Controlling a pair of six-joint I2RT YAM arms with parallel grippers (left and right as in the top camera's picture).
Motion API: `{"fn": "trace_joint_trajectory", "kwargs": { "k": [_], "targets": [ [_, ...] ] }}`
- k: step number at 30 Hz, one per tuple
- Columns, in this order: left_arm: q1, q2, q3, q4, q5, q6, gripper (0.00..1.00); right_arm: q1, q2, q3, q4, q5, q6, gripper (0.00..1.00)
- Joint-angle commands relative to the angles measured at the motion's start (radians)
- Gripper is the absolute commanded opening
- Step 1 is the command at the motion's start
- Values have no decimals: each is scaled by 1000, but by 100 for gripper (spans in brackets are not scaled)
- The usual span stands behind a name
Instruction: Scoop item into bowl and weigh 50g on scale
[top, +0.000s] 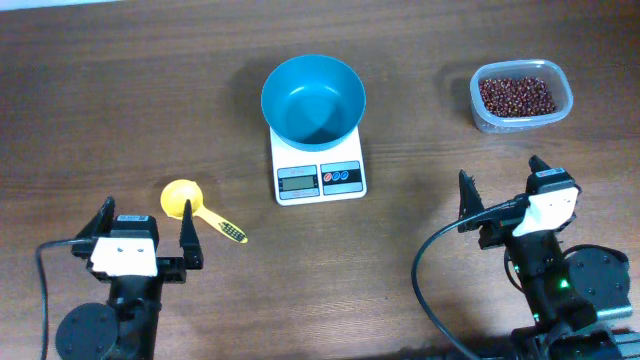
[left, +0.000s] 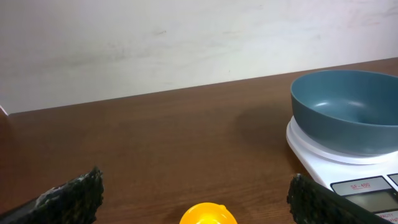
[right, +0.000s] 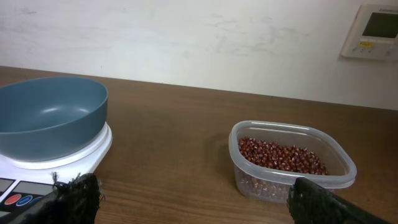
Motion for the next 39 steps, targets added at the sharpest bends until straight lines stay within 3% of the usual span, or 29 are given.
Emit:
{"fn": "trace_joint_trajectory", "kwargs": {
  "k": [1,26,34,39],
  "targets": [
    [8,2,-5,-2,11,-5,99,-6,-3,-8,-3,12,-3,99],
    [8,2,-5,-1,16,-6,98,-6,-3,-8,-3,12,-3,99],
    [8,3,-1,13,253,-17,99,-6,-3,-8,-3,12,-3,99],
    [8,2,3,13,289,-32,99,-6,-3,-8,-3,12,-3,99]
  ]
}}
